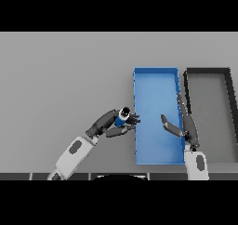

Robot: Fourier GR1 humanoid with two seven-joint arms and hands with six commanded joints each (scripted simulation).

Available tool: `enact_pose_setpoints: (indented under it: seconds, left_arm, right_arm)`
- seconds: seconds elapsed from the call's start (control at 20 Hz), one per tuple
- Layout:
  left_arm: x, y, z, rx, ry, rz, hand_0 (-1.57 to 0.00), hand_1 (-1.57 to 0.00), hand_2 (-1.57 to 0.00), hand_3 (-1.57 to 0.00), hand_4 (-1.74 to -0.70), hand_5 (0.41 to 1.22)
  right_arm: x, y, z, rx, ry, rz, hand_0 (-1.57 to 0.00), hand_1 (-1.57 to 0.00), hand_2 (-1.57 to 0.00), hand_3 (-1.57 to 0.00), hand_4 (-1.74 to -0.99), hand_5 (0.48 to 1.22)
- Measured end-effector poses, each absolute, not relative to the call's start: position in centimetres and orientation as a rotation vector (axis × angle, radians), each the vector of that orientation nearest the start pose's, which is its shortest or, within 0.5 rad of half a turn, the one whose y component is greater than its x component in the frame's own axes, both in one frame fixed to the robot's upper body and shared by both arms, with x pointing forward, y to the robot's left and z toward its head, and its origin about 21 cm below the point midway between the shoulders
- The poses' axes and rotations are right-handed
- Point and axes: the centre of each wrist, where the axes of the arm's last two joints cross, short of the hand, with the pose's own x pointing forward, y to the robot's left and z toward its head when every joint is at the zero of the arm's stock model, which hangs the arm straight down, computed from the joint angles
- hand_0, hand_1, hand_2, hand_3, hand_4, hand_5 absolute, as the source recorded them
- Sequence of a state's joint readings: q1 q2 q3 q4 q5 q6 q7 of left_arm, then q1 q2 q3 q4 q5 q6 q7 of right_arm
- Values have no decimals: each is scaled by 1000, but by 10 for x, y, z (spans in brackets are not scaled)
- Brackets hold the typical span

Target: Pick up the blue pipe and place it into the blue bin.

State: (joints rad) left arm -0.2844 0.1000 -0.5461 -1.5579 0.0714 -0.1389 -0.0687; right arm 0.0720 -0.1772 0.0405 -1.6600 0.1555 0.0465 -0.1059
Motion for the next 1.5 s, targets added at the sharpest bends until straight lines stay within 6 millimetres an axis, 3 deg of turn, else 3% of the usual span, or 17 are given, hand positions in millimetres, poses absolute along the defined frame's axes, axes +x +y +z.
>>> enact_pose_setpoints:
  seconds: [0.4,0.55,0.75,1.0,1.25,1.5]
  left_arm:
    - [263,98,48,-573,-1723,-741,-1571,-1571,-1571,-1571,-1467,1221]
    - [263,95,45,-574,-1714,-742,-1571,-1571,-1571,-1571,-1467,1221]
    - [263,95,47,-581,-1714,-747,-1571,-1571,-1571,-1571,-1467,1221]
    - [262,94,47,-571,-1719,-762,-1571,-1571,-1571,-1571,-1467,1221]
    - [270,94,50,-563,-1720,-759,-1571,-1571,-1571,-1571,-1467,1221]
    - [268,94,49,-606,-1740,-765,-1571,-1571,-1571,-1571,-1465,1221]
  right_arm:
    - [227,-265,19,-161,-1722,321,1,-2,-41,1,-1195,648]
    - [234,-267,40,153,-1776,276,1,-25,-106,-1,-1209,609]
    - [251,-269,89,400,-1765,446,1,-14,-111,0,-1237,577]
    - [264,-246,142,506,-1760,708,1,-4,-81,1,-1281,558]
    - [272,-210,164,587,-1767,901,1,-1,-42,1,-1300,560]
    - [279,-180,176,680,-1731,1016,1,-2,-52,1,-1242,551]
